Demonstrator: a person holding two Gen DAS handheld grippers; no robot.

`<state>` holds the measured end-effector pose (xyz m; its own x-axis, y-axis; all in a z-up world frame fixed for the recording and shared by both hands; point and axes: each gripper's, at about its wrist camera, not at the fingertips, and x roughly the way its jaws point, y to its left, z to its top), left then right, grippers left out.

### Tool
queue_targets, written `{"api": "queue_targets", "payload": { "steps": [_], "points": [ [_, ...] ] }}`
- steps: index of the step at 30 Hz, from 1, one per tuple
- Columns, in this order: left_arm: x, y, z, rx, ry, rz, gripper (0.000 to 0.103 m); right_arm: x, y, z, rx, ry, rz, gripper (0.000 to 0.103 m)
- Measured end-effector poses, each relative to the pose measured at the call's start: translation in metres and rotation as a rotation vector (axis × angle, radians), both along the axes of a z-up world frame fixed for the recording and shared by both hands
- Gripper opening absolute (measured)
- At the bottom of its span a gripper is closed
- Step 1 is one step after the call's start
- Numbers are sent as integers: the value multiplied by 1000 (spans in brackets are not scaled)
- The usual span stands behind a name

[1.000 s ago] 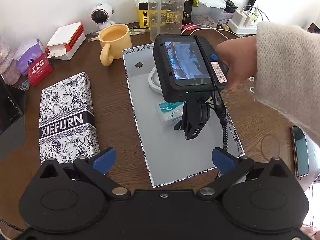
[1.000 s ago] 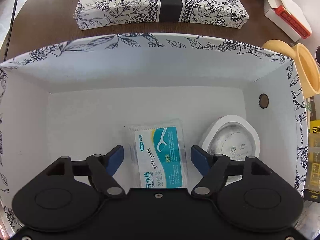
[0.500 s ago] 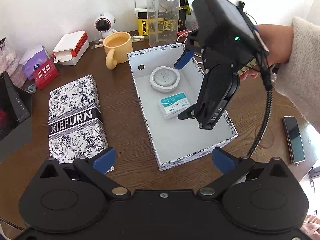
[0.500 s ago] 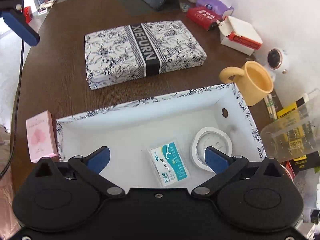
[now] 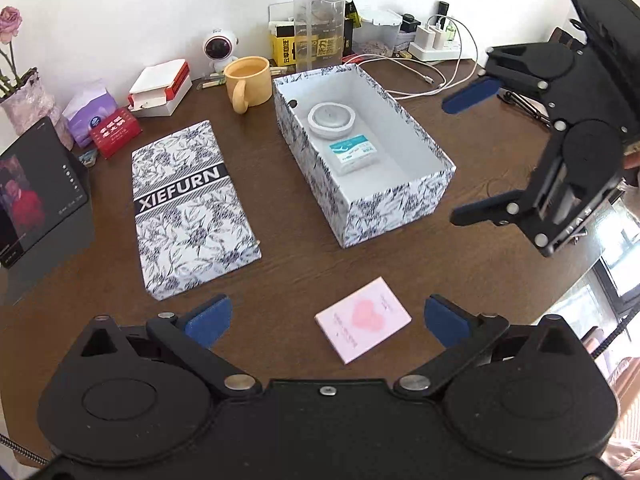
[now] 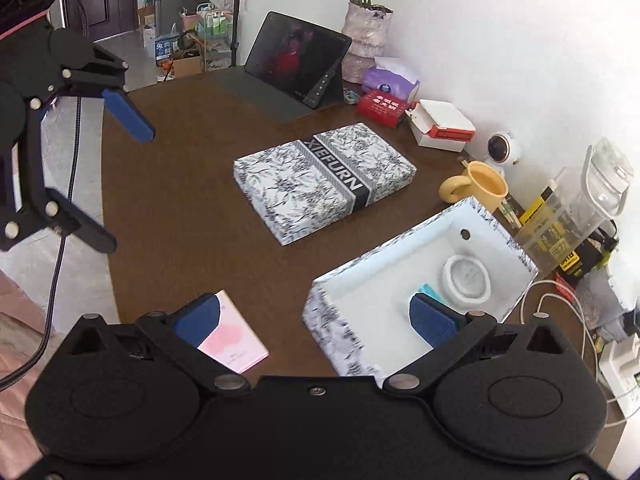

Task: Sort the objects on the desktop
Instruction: 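Open the right gripper to release the case and withdraw, then reach the left gripper to the pink palette box and grasp it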

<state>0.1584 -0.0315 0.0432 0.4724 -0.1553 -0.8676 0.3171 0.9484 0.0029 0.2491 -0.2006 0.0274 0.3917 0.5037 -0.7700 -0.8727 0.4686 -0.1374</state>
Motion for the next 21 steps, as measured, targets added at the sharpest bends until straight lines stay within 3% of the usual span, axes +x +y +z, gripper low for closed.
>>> {"api": "queue_targets", "payload": {
  "steps": [11, 21],
  "points": [
    [-63, 47, -25, -14, 31, -32, 103, -52, 38, -42, -40, 40, -35, 103],
    [-66, 50, -46, 2, -4, -98, 103, -99, 72, -81, -76, 76, -67, 103]
  ]
}}
